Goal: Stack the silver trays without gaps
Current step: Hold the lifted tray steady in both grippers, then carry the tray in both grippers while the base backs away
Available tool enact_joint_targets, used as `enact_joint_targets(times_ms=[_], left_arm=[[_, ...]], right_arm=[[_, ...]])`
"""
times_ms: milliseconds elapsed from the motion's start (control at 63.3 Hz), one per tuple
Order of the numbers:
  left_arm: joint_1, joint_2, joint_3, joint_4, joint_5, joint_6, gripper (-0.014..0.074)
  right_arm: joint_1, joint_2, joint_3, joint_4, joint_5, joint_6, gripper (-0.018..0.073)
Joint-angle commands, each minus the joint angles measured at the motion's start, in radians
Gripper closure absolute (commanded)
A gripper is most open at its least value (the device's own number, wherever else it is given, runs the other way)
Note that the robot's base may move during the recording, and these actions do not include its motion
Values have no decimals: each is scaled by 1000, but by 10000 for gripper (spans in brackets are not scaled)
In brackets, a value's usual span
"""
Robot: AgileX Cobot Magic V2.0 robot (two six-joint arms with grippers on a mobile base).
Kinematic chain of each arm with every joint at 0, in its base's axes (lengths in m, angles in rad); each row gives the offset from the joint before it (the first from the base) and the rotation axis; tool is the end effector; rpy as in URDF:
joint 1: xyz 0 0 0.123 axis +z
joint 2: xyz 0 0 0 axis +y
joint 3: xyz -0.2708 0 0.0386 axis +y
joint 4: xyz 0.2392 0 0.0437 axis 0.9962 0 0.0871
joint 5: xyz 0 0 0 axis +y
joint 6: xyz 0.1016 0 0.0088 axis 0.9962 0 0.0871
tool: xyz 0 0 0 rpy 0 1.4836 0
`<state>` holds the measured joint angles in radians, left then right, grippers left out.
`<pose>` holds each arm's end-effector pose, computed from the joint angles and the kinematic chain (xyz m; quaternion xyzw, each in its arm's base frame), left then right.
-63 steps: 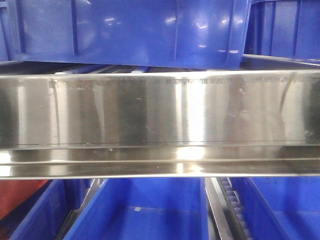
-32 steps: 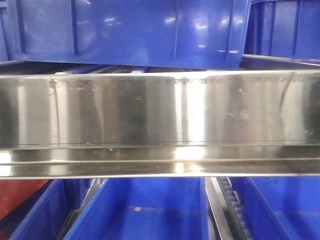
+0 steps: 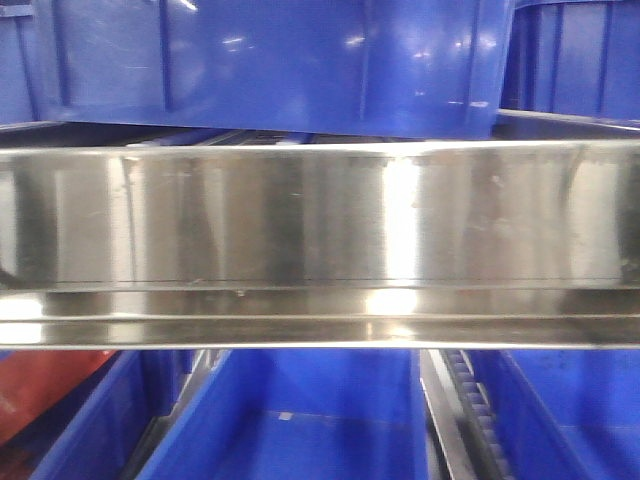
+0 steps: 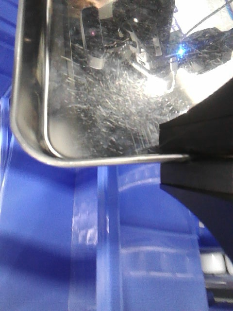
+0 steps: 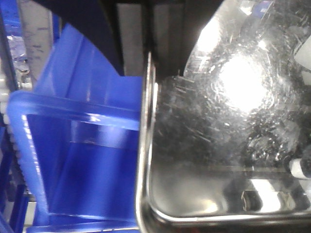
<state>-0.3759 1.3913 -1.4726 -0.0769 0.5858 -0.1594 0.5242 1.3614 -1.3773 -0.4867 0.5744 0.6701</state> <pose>0.2939 -0.1207 0.4181 0.0753 0.8344 -0.1781 0.5162 0.2815 0.1327 0.4034 -0.0435 0.8329 0.1054 0.5415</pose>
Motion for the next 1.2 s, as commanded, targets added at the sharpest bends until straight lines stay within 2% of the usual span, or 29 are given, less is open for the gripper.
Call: enact_joint_targets(times_ms=[0,1184], left_arm=[[3,-19,-16,-5,-38,-1,613],[3,-19,-16,-5,-38,-1,613]], right_arm=[[-4,-7,-8,-26,-44,-17,636],[-4,-7,-8,-26,-44,-17,636]])
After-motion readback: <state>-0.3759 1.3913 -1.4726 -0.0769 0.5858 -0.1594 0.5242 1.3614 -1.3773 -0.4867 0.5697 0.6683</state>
